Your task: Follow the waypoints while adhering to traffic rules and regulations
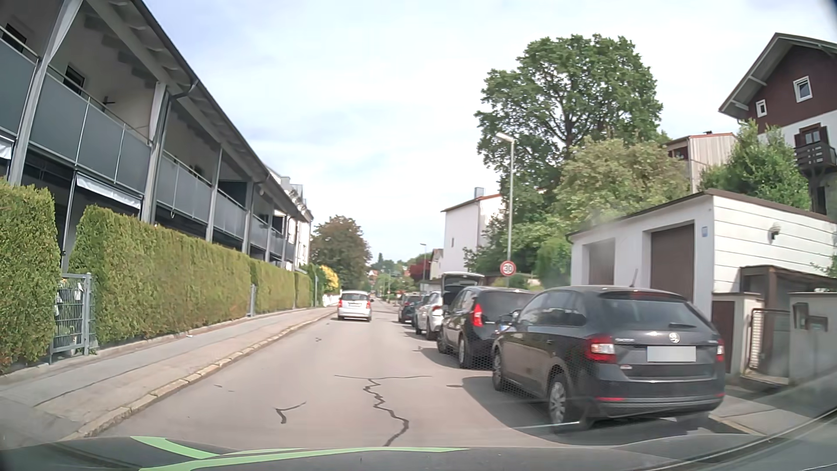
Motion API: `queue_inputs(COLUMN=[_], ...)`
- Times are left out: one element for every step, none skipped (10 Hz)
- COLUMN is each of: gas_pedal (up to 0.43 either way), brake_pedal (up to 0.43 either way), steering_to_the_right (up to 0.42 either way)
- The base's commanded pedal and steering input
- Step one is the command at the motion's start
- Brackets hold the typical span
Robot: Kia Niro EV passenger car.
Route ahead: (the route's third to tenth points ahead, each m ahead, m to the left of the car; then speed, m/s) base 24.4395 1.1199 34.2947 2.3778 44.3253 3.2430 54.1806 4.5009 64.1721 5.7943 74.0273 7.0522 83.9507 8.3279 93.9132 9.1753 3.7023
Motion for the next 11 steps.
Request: queue_inputs(gas_pedal=[0.098,0.098,0.098,0.098,0.098,0.098,0.098,0.11,0.157,0.169,0.169], brake_pedal=[0.0,0.0,0.0,0.0,0.0,0.0,0.0,0.0,0.0,0.0,0.0], steering_to_the_right=[-0.395,-0.342,-0.26,-0.206,-0.178,-0.163,-0.121,-0.063,-0.026,-0.001,0.021])
